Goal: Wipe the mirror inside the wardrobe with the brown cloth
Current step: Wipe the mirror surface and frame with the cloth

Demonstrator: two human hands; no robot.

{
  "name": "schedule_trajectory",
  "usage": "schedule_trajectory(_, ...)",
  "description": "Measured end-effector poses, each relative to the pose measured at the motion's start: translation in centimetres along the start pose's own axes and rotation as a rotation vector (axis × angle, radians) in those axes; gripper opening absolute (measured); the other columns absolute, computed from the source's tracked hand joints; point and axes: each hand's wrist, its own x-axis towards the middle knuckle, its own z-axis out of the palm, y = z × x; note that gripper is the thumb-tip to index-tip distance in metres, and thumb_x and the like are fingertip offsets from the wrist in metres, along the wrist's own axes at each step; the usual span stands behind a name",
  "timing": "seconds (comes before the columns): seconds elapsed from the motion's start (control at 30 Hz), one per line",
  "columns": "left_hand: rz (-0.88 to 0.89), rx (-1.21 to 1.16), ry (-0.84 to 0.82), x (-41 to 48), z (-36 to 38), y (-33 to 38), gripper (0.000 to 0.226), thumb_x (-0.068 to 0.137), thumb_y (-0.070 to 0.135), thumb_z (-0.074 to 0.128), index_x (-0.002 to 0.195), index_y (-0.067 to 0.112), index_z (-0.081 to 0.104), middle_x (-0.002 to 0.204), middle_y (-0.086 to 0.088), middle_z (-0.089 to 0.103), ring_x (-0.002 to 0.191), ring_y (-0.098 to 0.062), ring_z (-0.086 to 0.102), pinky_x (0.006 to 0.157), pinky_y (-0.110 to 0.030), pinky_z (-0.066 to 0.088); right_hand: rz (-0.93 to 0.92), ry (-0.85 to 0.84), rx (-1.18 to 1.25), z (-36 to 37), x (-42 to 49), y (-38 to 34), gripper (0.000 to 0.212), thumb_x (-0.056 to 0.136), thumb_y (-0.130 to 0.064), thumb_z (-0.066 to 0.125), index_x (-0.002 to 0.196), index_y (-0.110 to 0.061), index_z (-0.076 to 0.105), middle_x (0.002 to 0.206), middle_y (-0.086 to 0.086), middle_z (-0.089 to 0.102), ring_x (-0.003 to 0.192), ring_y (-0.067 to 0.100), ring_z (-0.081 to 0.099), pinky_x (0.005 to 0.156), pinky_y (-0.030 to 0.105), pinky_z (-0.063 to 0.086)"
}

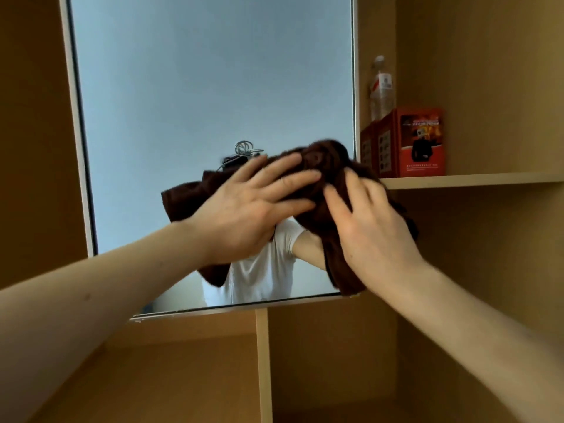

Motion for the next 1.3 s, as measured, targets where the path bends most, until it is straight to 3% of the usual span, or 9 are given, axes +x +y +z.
schedule_trajectory(0.3,0.211,-0.012,-0.152,-6.6,3.7,6.1,0.052,0.089,0.021,0.039,0.140,0.032,0.046,0.157,0.006,0.022,0.147,-0.024,0.010,0.115,-0.052,0.009,0.026,-0.337,0.171,1.7,-10.7,-3.4,0.077,0.059,-0.015,0.087,0.129,-0.007,0.055,0.130,0.027,0.049,0.115,0.041,0.054,0.083,0.045,0.053)
schedule_trajectory(0.4,0.244,0.024,-0.170,-7.0,3.2,5.1,0.060,0.086,0.018,0.053,0.143,0.032,0.041,0.159,0.004,0.018,0.148,-0.025,0.006,0.114,-0.053,0.011,-0.027,-0.307,0.227,0.8,-9.1,-2.5,0.065,0.061,-0.007,0.084,0.121,-0.006,0.061,0.125,0.026,0.050,0.110,0.041,0.055,0.073,0.040,0.059)
schedule_trajectory(0.53,0.123,0.096,-0.118,-5.0,0.9,1.4,0.062,0.080,0.016,0.035,0.140,0.029,0.046,0.156,-0.001,0.027,0.145,-0.030,0.019,0.111,-0.056,0.025,-0.103,-0.125,0.214,-1.2,-1.9,-1.0,0.035,0.073,0.000,0.060,0.108,-0.006,0.065,0.120,0.027,0.053,0.104,0.044,0.054,0.058,0.043,0.057)
schedule_trajectory(0.7,-0.108,0.186,-0.062,-1.2,-3.3,-6.2,0.070,0.078,0.011,0.055,0.143,0.030,0.040,0.159,-0.003,0.016,0.146,-0.030,0.011,0.113,-0.052,0.017,-0.047,0.096,0.274,-2.7,9.7,-1.0,0.049,0.083,0.005,0.049,0.128,-0.014,0.054,0.139,0.018,0.038,0.122,0.039,0.035,0.096,0.047,0.039)
schedule_trajectory(0.8,-0.190,0.136,-0.051,-1.2,-3.8,-7.0,0.075,0.079,0.006,0.060,0.146,0.028,0.036,0.160,-0.001,0.010,0.147,-0.029,0.003,0.116,-0.049,0.011,0.011,0.115,0.318,-2.4,11.5,-2.1,0.054,0.083,0.003,0.054,0.134,-0.015,0.049,0.144,0.016,0.033,0.128,0.037,0.030,0.106,0.043,0.032)
schedule_trajectory(0.93,-0.145,0.113,-0.003,-3.2,-2.2,-4.8,0.065,0.080,0.007,0.053,0.143,0.023,0.043,0.158,-0.006,0.018,0.146,-0.033,0.009,0.116,-0.050,0.014,-0.039,0.165,0.319,0.3,7.2,-3.5,0.055,0.078,0.003,0.064,0.131,-0.006,0.051,0.142,0.025,0.035,0.129,0.044,0.031,0.108,0.052,0.031)
schedule_trajectory(1.07,-0.056,0.100,-0.067,-6.8,-0.5,-1.8,0.061,0.083,0.015,0.035,0.143,0.025,0.042,0.158,-0.003,0.018,0.147,-0.031,0.006,0.118,-0.050,0.010,-0.068,0.145,0.304,2.6,1.7,-4.6,0.057,0.076,-0.002,0.071,0.130,-0.008,0.054,0.142,0.023,0.036,0.130,0.039,0.030,0.111,0.048,0.025)
schedule_trajectory(1.17,0.053,0.081,-0.136,-10.5,1.2,1.6,0.061,0.082,0.015,0.039,0.142,0.026,0.043,0.157,-0.001,0.021,0.146,-0.031,0.011,0.117,-0.052,0.010,-0.124,0.079,0.383,3.9,-4.2,-5.9,0.045,0.085,0.002,0.055,0.127,-0.011,0.058,0.141,0.021,0.037,0.131,0.039,0.033,0.111,0.050,0.027)
schedule_trajectory(1.3,0.162,0.049,-0.247,-13.9,2.2,5.2,0.056,0.088,0.016,0.036,0.142,0.031,0.043,0.156,0.005,0.026,0.146,-0.028,0.013,0.115,-0.051,0.009,-0.212,-0.067,0.439,3.9,-9.4,-6.6,0.038,0.090,-0.015,0.042,0.120,-0.021,0.064,0.133,0.011,0.045,0.125,0.031,0.041,0.105,0.048,0.038)
